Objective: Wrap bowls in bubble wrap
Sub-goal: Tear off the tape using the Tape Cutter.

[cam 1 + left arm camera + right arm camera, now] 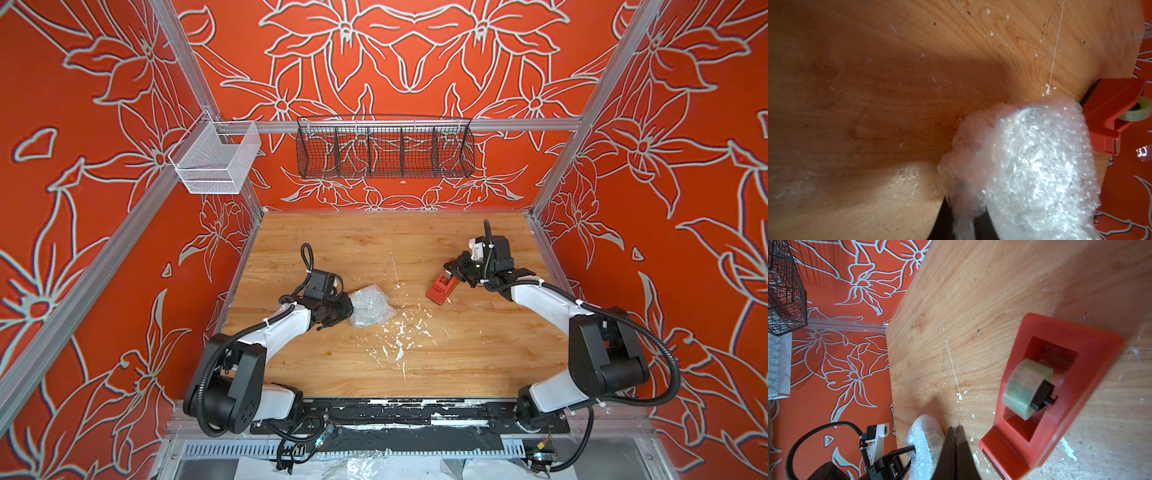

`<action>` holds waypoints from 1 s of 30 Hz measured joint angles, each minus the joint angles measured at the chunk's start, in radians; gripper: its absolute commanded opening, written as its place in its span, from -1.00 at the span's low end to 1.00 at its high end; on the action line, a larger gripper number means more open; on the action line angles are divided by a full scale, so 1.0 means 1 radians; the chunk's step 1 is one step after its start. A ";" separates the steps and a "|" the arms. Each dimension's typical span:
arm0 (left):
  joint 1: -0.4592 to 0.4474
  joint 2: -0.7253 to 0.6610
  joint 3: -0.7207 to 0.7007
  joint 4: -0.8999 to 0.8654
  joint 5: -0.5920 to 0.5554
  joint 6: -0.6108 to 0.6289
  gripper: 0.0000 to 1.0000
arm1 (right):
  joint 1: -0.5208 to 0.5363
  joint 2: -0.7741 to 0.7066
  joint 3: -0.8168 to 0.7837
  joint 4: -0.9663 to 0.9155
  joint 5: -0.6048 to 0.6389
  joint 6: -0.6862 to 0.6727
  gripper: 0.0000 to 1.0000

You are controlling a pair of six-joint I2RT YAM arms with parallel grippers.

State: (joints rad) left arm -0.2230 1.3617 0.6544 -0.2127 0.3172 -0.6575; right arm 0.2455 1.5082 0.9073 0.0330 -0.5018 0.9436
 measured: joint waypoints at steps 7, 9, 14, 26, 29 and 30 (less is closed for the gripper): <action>-0.010 0.002 0.000 0.003 0.005 -0.006 -1.00 | 0.060 -0.074 -0.064 0.056 0.025 0.063 -1.00; -0.013 0.002 0.000 0.003 0.007 -0.010 -1.00 | 0.070 -0.085 -0.080 0.061 0.034 0.079 -1.00; -0.020 0.003 0.000 0.004 0.010 -0.016 -1.00 | 0.093 -0.126 -0.151 0.086 0.052 0.108 -1.00; -0.026 0.005 0.000 0.005 0.014 -0.017 -1.00 | 0.131 -0.140 -0.274 0.134 0.049 0.133 -1.00; -0.027 0.007 0.000 0.008 0.017 -0.018 -1.00 | 0.138 -0.132 -0.290 0.154 0.050 0.138 -1.00; -0.027 0.008 0.000 0.010 0.018 -0.019 -1.00 | 0.141 -0.125 -0.294 0.166 0.050 0.140 -1.00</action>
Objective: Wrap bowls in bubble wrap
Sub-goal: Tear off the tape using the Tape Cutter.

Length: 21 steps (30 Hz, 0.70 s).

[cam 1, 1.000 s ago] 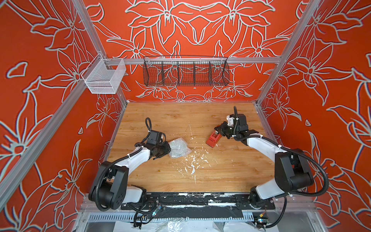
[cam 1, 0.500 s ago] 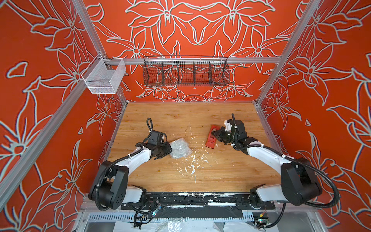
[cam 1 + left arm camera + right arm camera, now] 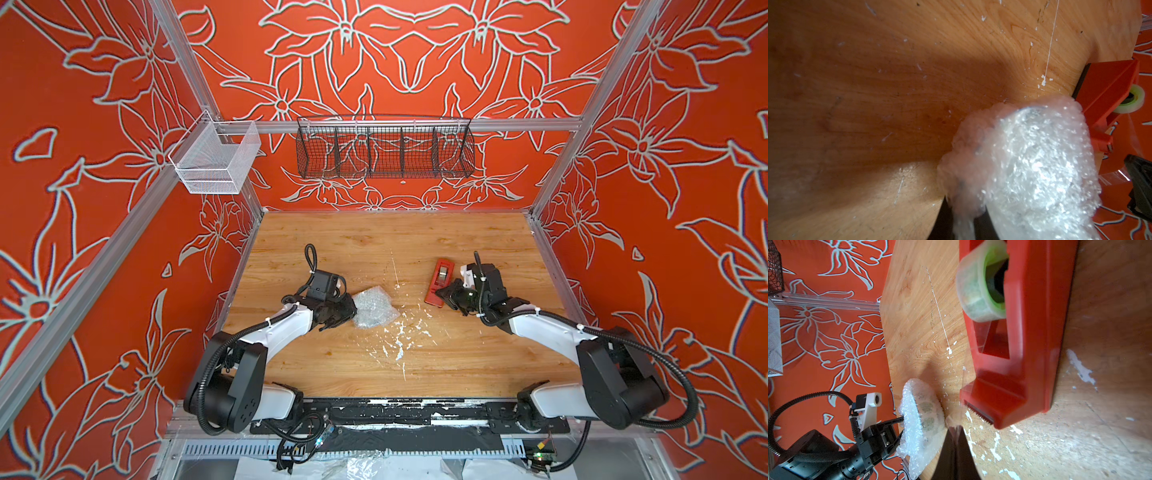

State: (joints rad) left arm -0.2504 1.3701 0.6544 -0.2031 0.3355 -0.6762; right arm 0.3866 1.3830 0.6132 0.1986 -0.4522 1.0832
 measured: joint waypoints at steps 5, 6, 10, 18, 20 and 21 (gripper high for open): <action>-0.005 0.003 0.000 0.006 0.003 -0.002 -1.00 | 0.015 0.041 -0.025 0.045 0.000 0.015 -1.00; -0.006 0.004 0.000 0.006 0.003 -0.002 -1.00 | 0.019 0.050 -0.029 0.052 0.001 0.019 -1.00; -0.006 0.005 0.000 0.008 0.004 -0.002 -1.00 | 0.021 0.068 -0.042 0.076 0.012 0.025 -1.00; -0.007 0.004 0.000 0.007 0.004 -0.002 -1.00 | 0.023 0.104 -0.062 0.157 0.054 0.029 -1.00; -0.007 0.003 0.000 0.007 0.004 -0.002 -1.00 | 0.023 0.129 -0.062 0.200 0.057 0.031 -1.00; -0.007 0.003 0.000 0.006 0.003 -0.002 -1.00 | 0.023 0.143 -0.062 0.225 0.061 0.033 -1.00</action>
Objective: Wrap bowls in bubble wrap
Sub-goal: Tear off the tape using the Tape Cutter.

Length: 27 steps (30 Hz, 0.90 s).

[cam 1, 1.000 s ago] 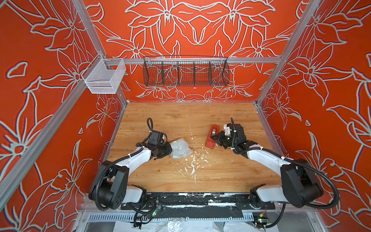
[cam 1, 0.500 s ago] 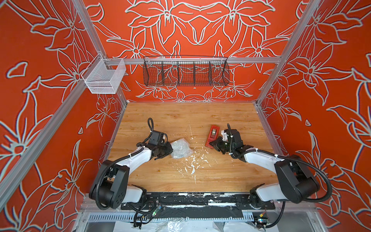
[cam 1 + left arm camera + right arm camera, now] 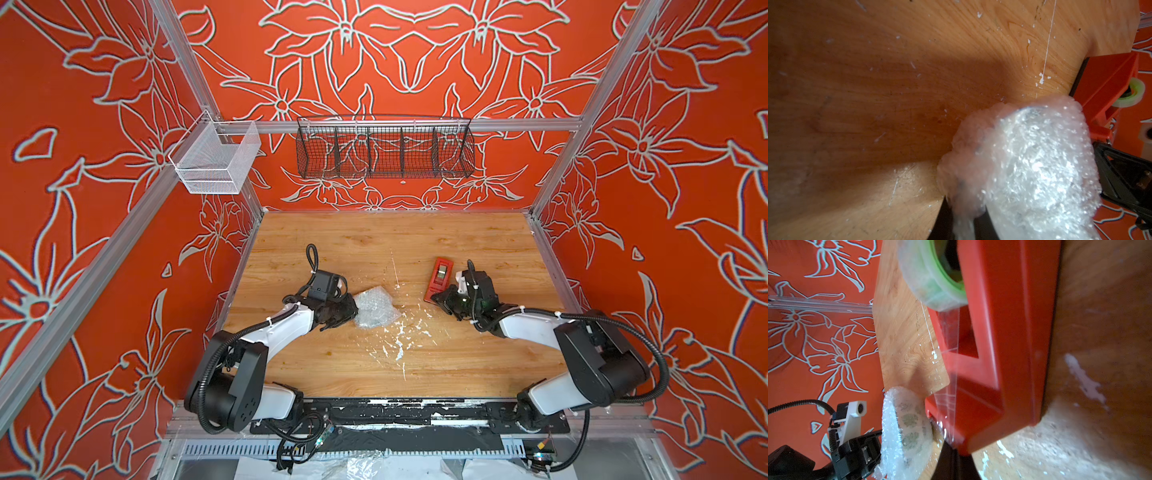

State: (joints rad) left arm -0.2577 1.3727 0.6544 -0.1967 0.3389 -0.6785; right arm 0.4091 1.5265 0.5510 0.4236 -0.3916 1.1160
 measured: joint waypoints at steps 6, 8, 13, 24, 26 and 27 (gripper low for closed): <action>-0.004 -0.003 0.000 -0.004 -0.002 0.000 -1.00 | -0.003 0.077 0.002 0.091 0.009 0.018 -1.00; -0.005 -0.003 0.000 -0.005 -0.002 0.000 -1.00 | -0.010 0.118 -0.011 0.073 0.022 0.023 -1.00; -0.005 -0.003 0.000 -0.005 -0.001 0.000 -1.00 | -0.024 0.141 -0.024 0.083 0.018 0.034 -1.00; -0.028 -0.003 0.001 -0.002 -0.018 0.000 -1.00 | 0.019 0.020 0.034 -0.088 -0.108 -0.041 -1.00; -0.037 -0.003 0.001 0.001 -0.025 0.000 -1.00 | 0.049 -0.038 0.072 -0.133 -0.135 -0.074 -1.00; -0.041 -0.003 0.001 0.002 -0.028 0.000 -1.00 | 0.066 -0.067 0.094 -0.156 -0.150 -0.092 -1.00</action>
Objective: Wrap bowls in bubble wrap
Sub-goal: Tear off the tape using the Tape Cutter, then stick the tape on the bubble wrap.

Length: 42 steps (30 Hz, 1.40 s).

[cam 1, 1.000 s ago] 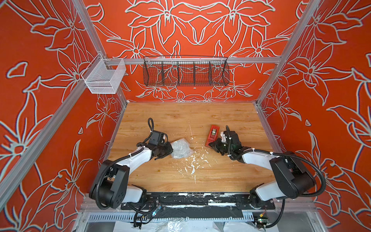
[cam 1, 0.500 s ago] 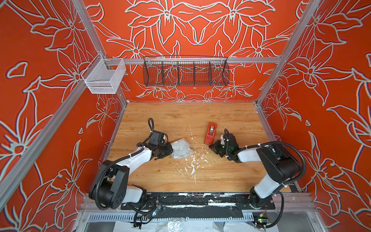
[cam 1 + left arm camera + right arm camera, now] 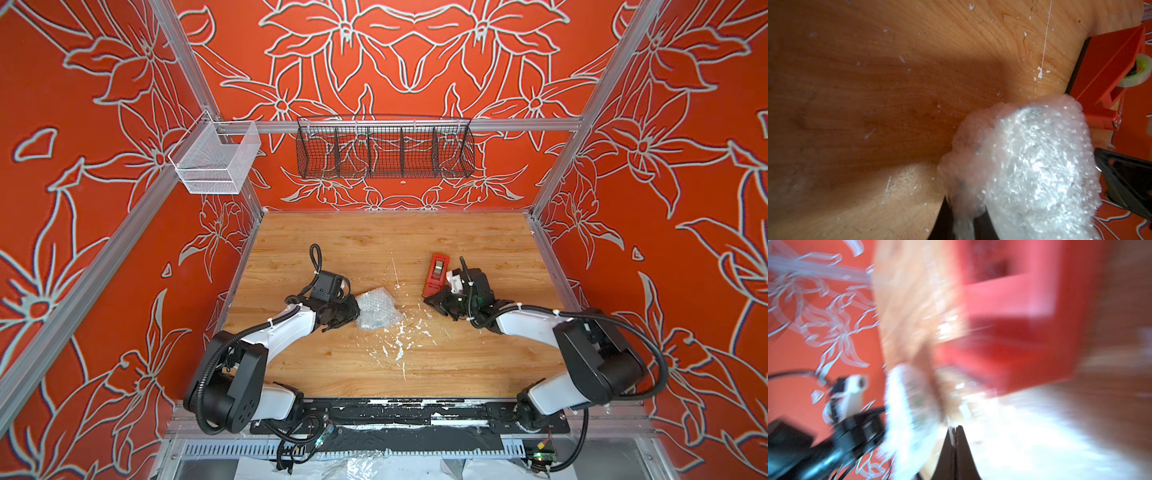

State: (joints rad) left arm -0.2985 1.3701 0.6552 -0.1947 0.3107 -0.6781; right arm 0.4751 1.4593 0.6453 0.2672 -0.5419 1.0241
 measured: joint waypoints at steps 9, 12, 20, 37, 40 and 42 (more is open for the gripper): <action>-0.016 0.002 0.007 -0.002 -0.023 0.004 -1.00 | 0.152 -0.102 0.129 -0.127 -0.071 -0.079 -1.00; -0.018 0.008 0.014 -0.006 -0.027 0.006 -1.00 | 0.215 -0.093 0.151 -0.148 -0.075 -0.082 -1.00; -0.024 0.010 0.016 -0.006 -0.042 0.008 -1.00 | 0.323 -0.023 0.240 -0.134 -0.097 -0.072 -1.00; -0.030 0.000 0.018 -0.023 -0.053 0.008 -1.00 | 0.362 0.238 0.296 0.076 -0.113 0.030 -1.00; -0.030 0.000 0.018 -0.023 -0.053 0.008 -1.00 | 0.362 0.261 0.297 0.091 -0.109 0.031 -1.00; -0.030 0.000 0.018 -0.023 -0.053 0.008 -1.00 | 0.357 0.273 0.298 0.097 -0.105 0.031 -1.00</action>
State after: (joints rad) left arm -0.3283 1.3697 0.6731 -0.2176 0.2581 -0.6701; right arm 0.8318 1.7325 0.9436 0.3645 -0.6464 1.0554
